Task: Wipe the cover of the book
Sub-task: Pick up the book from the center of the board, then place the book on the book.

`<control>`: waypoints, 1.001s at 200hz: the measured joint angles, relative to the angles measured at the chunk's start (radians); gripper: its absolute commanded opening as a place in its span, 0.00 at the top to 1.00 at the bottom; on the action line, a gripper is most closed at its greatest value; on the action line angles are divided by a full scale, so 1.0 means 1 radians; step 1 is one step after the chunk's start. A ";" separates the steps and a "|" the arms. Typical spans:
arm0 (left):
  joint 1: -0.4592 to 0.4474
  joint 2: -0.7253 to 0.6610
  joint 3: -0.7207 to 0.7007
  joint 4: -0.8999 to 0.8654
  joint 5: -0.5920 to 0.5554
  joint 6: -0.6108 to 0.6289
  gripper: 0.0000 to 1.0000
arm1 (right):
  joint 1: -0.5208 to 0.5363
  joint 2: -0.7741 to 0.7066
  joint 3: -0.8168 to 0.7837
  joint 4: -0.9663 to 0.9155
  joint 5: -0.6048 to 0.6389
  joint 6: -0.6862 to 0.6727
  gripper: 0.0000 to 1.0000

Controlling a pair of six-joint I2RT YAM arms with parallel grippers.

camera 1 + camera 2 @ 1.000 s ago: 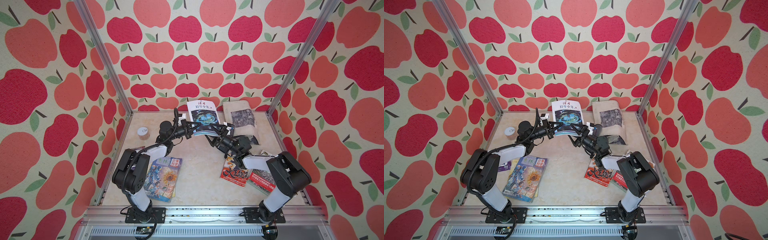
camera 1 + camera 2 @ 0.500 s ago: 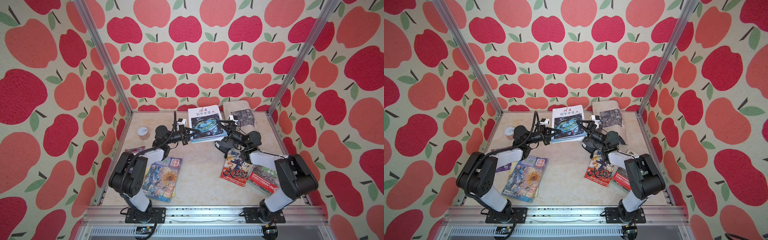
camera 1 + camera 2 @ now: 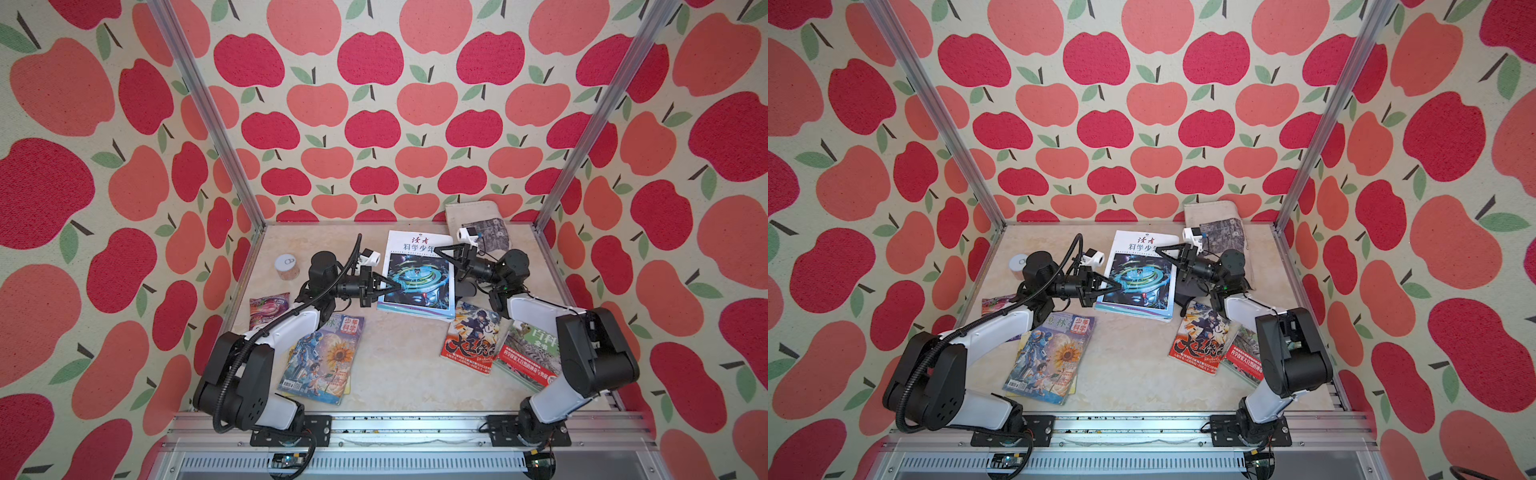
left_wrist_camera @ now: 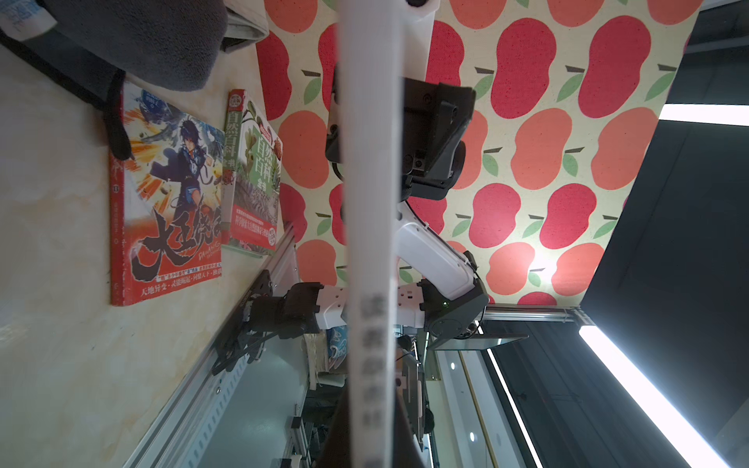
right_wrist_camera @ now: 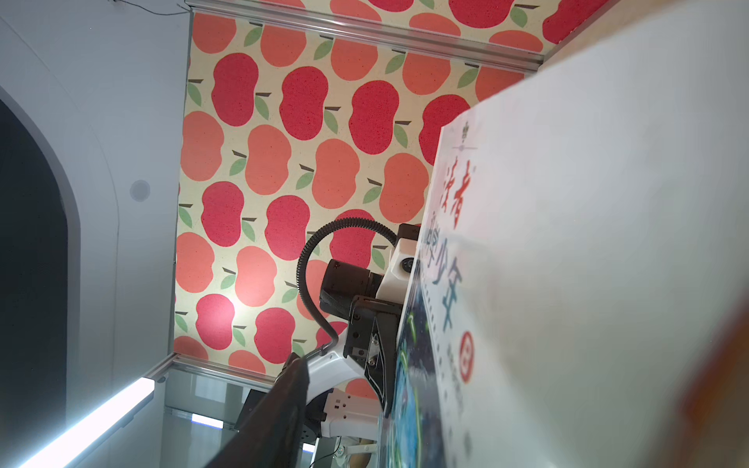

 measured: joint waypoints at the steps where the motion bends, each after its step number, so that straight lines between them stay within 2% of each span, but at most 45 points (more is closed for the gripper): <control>1: 0.000 -0.002 0.002 -0.014 0.000 0.006 1.00 | 0.000 -0.001 -0.001 -0.005 -0.001 0.000 0.55; 10: 0.001 -0.015 0.013 -0.098 0.000 0.066 1.00 | 0.000 -0.015 -0.011 -0.028 -0.003 -0.017 0.63; 38: 0.003 -0.039 0.027 -0.266 -0.001 0.191 0.99 | 0.000 -0.054 -0.035 -0.077 -0.007 -0.063 1.00; 52: 0.004 -0.046 0.027 -0.311 -0.003 0.228 0.92 | 0.005 -0.067 -0.046 -0.097 -0.005 -0.077 1.00; 65: 0.005 -0.056 0.027 -0.353 -0.008 0.260 0.69 | 0.016 -0.079 -0.059 -0.124 0.006 -0.095 1.00; 72: 0.007 -0.065 0.027 -0.379 -0.012 0.277 0.50 | 0.024 -0.090 -0.066 -0.145 0.014 -0.111 1.00; 78: 0.011 -0.074 0.028 -0.402 -0.017 0.288 0.29 | 0.033 -0.102 -0.072 -0.170 0.020 -0.130 1.00; 87: 0.023 -0.097 0.031 -0.460 -0.029 0.320 0.09 | 0.056 -0.128 -0.077 -0.224 0.039 -0.170 1.00; 95: 0.040 -0.124 0.040 -0.529 -0.044 0.352 0.00 | 0.081 -0.157 -0.078 -0.282 0.060 -0.208 1.00; 124: 0.153 -0.243 0.130 -0.822 -0.150 0.515 0.01 | 0.225 -0.288 -0.066 -0.541 0.190 -0.407 1.00; 152: 0.327 -0.348 0.185 -1.030 -0.280 0.627 0.01 | 0.400 -0.339 -0.021 -0.664 0.349 -0.536 1.00; 175: 0.500 -0.437 0.185 -1.167 -0.389 0.669 0.01 | 0.533 -0.301 -0.013 -0.663 0.503 -0.580 1.00; 200: 0.612 -0.521 0.185 -1.229 -0.443 0.681 0.01 | 0.635 -0.152 0.015 -0.588 0.615 -0.574 1.00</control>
